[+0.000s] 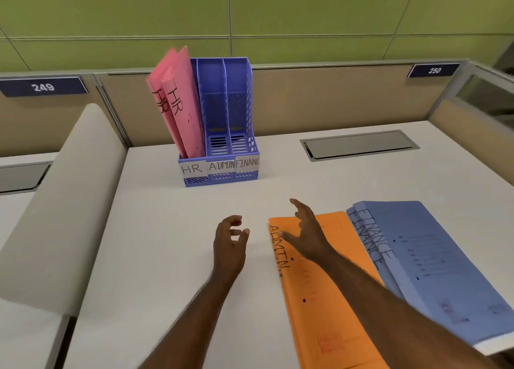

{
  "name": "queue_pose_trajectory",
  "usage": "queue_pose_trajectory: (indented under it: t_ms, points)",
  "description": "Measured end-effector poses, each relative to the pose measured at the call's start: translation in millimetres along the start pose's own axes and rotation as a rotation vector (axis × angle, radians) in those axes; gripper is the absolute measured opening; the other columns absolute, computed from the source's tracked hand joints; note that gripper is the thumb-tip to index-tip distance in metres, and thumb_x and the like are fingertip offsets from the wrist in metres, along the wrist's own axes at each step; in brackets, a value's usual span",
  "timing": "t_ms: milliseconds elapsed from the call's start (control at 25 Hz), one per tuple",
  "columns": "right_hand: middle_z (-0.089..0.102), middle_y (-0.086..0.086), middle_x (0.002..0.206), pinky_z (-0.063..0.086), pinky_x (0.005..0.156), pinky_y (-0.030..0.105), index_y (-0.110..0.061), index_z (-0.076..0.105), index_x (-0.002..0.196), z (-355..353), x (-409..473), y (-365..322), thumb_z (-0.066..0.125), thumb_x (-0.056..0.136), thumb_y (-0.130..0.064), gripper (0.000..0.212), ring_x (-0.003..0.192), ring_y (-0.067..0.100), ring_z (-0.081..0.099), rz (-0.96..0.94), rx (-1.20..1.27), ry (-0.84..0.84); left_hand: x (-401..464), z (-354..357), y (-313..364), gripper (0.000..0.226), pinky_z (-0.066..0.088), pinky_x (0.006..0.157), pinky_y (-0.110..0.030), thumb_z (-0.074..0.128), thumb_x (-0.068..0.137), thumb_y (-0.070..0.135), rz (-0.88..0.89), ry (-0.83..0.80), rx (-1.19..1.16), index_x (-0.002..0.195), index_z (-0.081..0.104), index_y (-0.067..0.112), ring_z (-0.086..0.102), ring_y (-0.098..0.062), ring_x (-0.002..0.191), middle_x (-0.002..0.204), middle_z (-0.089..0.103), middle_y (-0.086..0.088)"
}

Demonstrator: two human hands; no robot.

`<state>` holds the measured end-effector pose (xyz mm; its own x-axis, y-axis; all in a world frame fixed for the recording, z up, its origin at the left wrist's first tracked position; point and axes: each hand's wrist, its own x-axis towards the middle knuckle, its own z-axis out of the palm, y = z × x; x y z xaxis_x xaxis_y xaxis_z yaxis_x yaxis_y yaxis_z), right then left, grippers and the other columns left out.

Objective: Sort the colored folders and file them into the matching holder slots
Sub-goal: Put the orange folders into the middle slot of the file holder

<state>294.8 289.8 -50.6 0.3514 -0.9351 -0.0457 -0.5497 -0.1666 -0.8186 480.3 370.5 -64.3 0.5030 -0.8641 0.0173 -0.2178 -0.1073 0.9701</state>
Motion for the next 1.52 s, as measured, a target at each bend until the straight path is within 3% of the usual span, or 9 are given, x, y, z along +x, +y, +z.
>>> queue_pose_trajectory:
  t_ms: [80, 400, 600, 800, 960, 1080, 1240, 1320, 1520]
  points:
    - [0.024, 0.0, 0.155, 0.035, 0.113, 0.041, -0.022, 0.025, 0.149, -13.1, -25.0, 19.2, 0.075, 0.082, -0.023, 0.084, 0.14, 0.021, 0.032, 0.034, -0.004, 0.008, -29.2, 14.3, -4.7, 0.033, 0.048, 0.072, -0.021, 0.065, 0.089, 0.016, -0.019, -0.05, 0.039, 0.121, 0.056, 0.021, 0.061, -0.015, 0.098, 0.119, 0.059, 0.005]
    - [0.026, 0.002, 0.154, 0.032, 0.103, 0.025, -0.019, 0.027, 0.149, -62.8, -122.4, 95.0, 0.073, 0.084, -0.024, 0.079, 0.139, 0.021, 0.033, 0.139, -0.055, 0.097, -125.2, 55.7, -8.5, 0.038, 0.044, 0.076, -0.018, 0.067, 0.088, 0.026, -0.117, -0.117, 0.114, 0.123, 0.053, 0.026, 0.055, -0.015, 0.105, 0.126, 0.052, 0.004]
    - [0.021, 0.003, 0.156, 0.033, 0.108, 0.03, -0.017, 0.021, 0.15, -74.0, -160.6, 121.3, 0.072, 0.084, -0.023, 0.083, 0.14, 0.022, 0.032, 0.201, -0.098, 0.098, -159.0, 74.0, -4.3, 0.049, 0.046, 0.092, -0.035, 0.067, 0.088, 0.03, -0.172, -0.178, 0.156, 0.132, 0.046, 0.023, 0.048, -0.018, 0.119, 0.141, 0.044, -0.002]
    - [0.01, 0.006, 0.16, 0.027, 0.117, 0.038, -0.014, 0.007, 0.152, -77.0, -177.4, 134.3, 0.075, 0.08, -0.025, 0.1, 0.146, 0.024, 0.021, 0.29, -0.175, -0.04, -176.6, 84.5, 0.2, 0.057, 0.043, 0.104, -0.051, 0.066, 0.089, 0.027, -0.257, -0.22, 0.162, 0.138, 0.037, 0.024, 0.044, -0.027, 0.132, 0.148, 0.04, -0.006]
    - [0.006, 0.006, 0.162, 0.021, 0.12, 0.038, -0.012, 0.003, 0.153, -76.4, -178.9, 137.9, 0.074, 0.081, -0.028, 0.102, 0.148, 0.023, 0.014, 0.295, -0.233, -0.094, -175.4, 88.9, 3.8, 0.058, 0.046, 0.101, -0.05, 0.065, 0.089, 0.029, -0.334, -0.173, 0.119, 0.139, 0.036, 0.024, 0.048, -0.029, 0.128, 0.149, 0.038, -0.007]
    - [0.007, 0.007, 0.162, 0.021, 0.12, 0.038, -0.011, 0.005, 0.153, -75.7, -178.8, 138.5, 0.075, 0.081, -0.028, 0.102, 0.148, 0.024, 0.015, 0.29, -0.229, -0.08, -171.2, 91.8, 7.1, 0.054, 0.047, 0.087, -0.041, 0.063, 0.091, 0.029, -0.454, -0.136, -0.03, 0.137, 0.035, 0.022, 0.053, -0.026, 0.114, 0.145, 0.045, -0.009]
    - [0.004, 0.006, 0.162, 0.02, 0.119, 0.039, -0.012, 0.002, 0.153, -76.3, -179.2, 141.4, 0.073, 0.082, -0.033, 0.102, 0.149, 0.024, 0.013, 0.281, -0.261, -0.106, -165.0, 90.5, 12.4, 0.041, 0.053, 0.075, -0.039, 0.057, 0.095, 0.029, -0.534, -0.155, -0.144, 0.132, 0.044, 0.018, 0.062, -0.026, 0.101, 0.131, 0.059, -0.011]
    - [0.001, 0.005, 0.162, 0.02, 0.119, 0.04, -0.013, 0.0, 0.153, -77.2, -179.9, 143.2, 0.071, 0.083, -0.037, 0.102, 0.149, 0.023, 0.011, 0.273, -0.277, -0.132, -164.0, 88.1, 13.1, 0.032, 0.057, 0.079, -0.043, 0.051, 0.098, 0.028, -0.513, -0.214, -0.129, 0.128, 0.05, 0.016, 0.066, -0.027, 0.1, 0.125, 0.063, -0.012]
    - [0.008, 0.005, 0.161, 0.027, 0.117, 0.043, -0.015, 0.006, 0.152, -80.4, -182.0, 138.2, 0.068, 0.084, -0.041, 0.096, 0.147, 0.024, 0.018, 0.257, -0.21, -0.111, -165.9, 85.5, 15.9, 0.031, 0.054, 0.091, -0.053, 0.049, 0.1, 0.023, -0.512, -0.23, -0.171, 0.129, 0.046, 0.012, 0.065, -0.032, 0.106, 0.123, 0.063, -0.013]
